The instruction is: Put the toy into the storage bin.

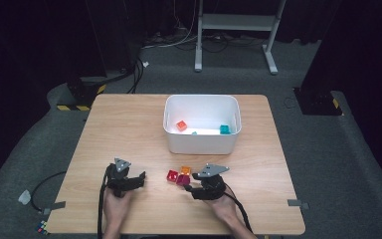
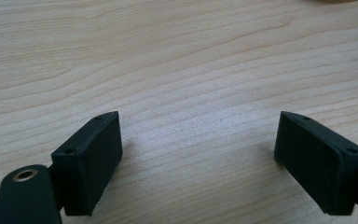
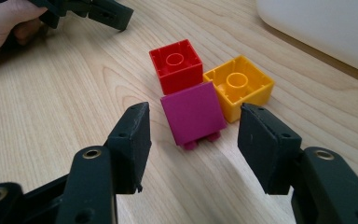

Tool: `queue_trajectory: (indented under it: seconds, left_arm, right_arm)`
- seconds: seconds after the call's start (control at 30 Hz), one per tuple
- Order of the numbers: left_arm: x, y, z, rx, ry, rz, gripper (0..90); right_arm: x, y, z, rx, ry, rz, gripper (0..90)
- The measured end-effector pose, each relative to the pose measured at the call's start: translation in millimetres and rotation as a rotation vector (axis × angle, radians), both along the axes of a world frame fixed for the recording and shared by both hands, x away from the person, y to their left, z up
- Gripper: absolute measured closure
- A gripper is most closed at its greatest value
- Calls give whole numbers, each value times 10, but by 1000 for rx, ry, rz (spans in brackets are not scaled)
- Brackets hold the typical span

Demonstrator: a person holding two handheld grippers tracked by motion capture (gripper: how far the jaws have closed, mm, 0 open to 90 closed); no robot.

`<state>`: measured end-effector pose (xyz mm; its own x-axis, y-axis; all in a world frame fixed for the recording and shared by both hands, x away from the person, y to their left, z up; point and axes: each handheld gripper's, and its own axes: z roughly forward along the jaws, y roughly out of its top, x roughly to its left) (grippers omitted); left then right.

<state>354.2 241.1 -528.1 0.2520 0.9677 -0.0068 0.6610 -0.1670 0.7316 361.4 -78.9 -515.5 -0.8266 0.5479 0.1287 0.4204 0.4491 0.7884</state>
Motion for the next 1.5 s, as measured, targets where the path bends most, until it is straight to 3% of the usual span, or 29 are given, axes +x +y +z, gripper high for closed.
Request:
queue_trajectory:
  seconds: [0.67,0.93,1.5]
  left_arm:
    - [0,0,0,0,0,0,151]
    - [0,0,0,0,0,0,151]
    - [0,0,0,0,0,0,151]
  right_arm:
    - [93,219,-48,-50,-15,13,475]
    - [76,240,-45,-75,-28,26,569]
    - [40,154,33,-72,-44,40,585]
